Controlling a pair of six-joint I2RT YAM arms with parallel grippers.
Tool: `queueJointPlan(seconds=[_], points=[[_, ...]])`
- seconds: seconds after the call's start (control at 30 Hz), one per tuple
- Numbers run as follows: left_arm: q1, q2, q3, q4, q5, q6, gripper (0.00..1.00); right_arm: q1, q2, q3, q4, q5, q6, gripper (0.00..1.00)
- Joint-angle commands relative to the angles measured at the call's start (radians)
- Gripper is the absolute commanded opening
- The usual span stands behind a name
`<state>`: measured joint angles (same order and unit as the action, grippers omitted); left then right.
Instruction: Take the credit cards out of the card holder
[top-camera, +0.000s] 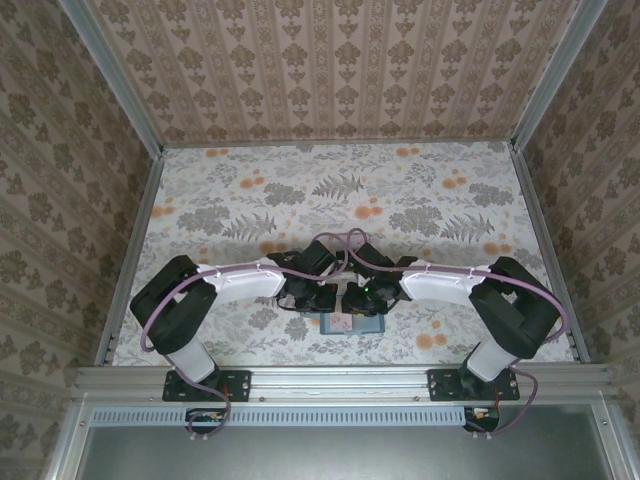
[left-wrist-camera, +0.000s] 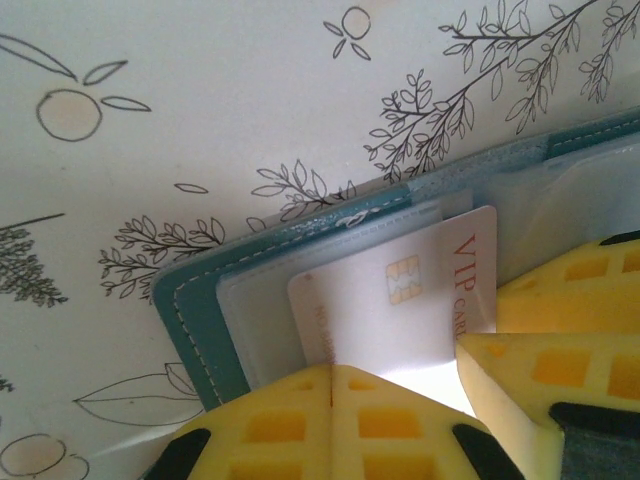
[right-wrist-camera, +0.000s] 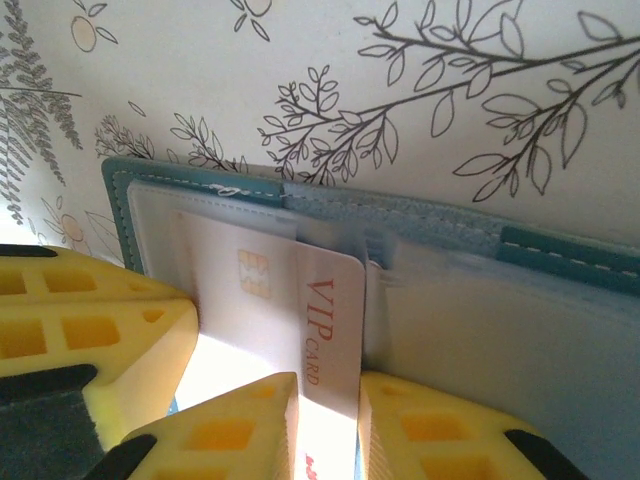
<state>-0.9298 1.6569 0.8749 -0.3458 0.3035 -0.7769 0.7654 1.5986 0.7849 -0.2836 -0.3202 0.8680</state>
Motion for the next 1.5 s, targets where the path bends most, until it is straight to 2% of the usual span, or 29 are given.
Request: queueJointPlan(seconds=[0.0, 0.2, 0.43, 0.6, 0.8, 1.13, 1.47], points=[[-0.009, 0.042, -0.012, -0.027, 0.000, 0.022, 0.00, 0.000, -0.039, -0.030, 0.059, -0.044, 0.028, 0.21], [-0.009, 0.037, -0.016, -0.030, -0.006, 0.021, 0.00, -0.011, -0.098, -0.061, 0.098, -0.069, 0.045, 0.18], [-0.010, 0.035, -0.019, -0.027, -0.006, 0.017, 0.00, -0.017, -0.080, -0.081, 0.146, -0.101, 0.058, 0.15], [-0.009, 0.033, -0.020, -0.027, -0.007, 0.016, 0.00, -0.023, -0.073, -0.087, 0.137, -0.091, 0.056, 0.09], [-0.009, 0.029, -0.023, -0.027, -0.014, 0.016, 0.00, -0.037, -0.112, -0.088, 0.065, -0.054, 0.029, 0.03], [-0.008, 0.020, -0.023, -0.029, -0.017, 0.017, 0.00, -0.066, -0.192, -0.053, -0.137, 0.048, -0.049, 0.01], [-0.008, 0.017, -0.022, -0.028, -0.015, 0.016, 0.00, -0.061, -0.186, 0.015, -0.288, 0.112, -0.106, 0.01]])
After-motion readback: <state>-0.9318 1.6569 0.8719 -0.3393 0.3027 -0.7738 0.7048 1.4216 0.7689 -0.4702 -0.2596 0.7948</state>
